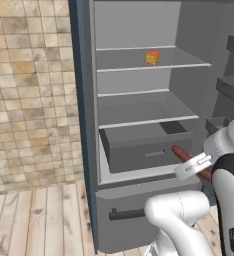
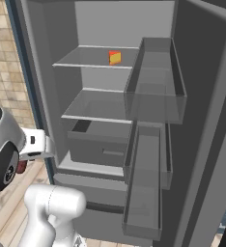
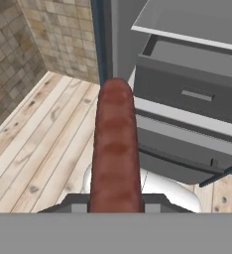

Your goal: Retrieve the sausage and cheese from the fridge and place them on the cutting board on the counter.

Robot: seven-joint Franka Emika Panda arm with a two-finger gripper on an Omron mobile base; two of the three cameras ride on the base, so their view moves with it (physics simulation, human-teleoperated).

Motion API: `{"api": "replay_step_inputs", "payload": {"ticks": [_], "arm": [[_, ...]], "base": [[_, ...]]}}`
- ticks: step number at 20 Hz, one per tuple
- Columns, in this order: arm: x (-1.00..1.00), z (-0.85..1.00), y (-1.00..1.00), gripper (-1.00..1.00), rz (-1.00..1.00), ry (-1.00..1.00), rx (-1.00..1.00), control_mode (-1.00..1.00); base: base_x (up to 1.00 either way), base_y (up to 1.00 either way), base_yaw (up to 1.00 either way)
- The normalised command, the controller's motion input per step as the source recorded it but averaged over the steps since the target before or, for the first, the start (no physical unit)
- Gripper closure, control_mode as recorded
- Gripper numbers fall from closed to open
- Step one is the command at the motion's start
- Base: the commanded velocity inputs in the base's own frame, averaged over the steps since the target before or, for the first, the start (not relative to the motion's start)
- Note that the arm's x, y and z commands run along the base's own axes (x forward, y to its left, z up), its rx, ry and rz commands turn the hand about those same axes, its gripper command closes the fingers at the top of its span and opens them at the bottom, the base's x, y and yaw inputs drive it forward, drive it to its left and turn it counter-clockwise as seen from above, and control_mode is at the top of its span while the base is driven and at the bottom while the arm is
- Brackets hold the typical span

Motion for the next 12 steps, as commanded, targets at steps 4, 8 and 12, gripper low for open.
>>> {"api": "replay_step_inputs", "payload": {"ticks": [4, 8, 12], "arm": [[0.0, 0.0, 0.04, 1.0, 0.0, 0.0, 0.0, -1.0], [0.0, 0.0, 0.0, 1.0, 0.0, 0.0, 0.0, -1.0], [0.0, 0.0, 0.0, 1.0, 0.0, 0.0, 0.0, -1.0]], "base": [[0.0, 0.0, 0.0], [0.0, 0.0, 0.0], [0.0, 0.0, 0.0]]}}
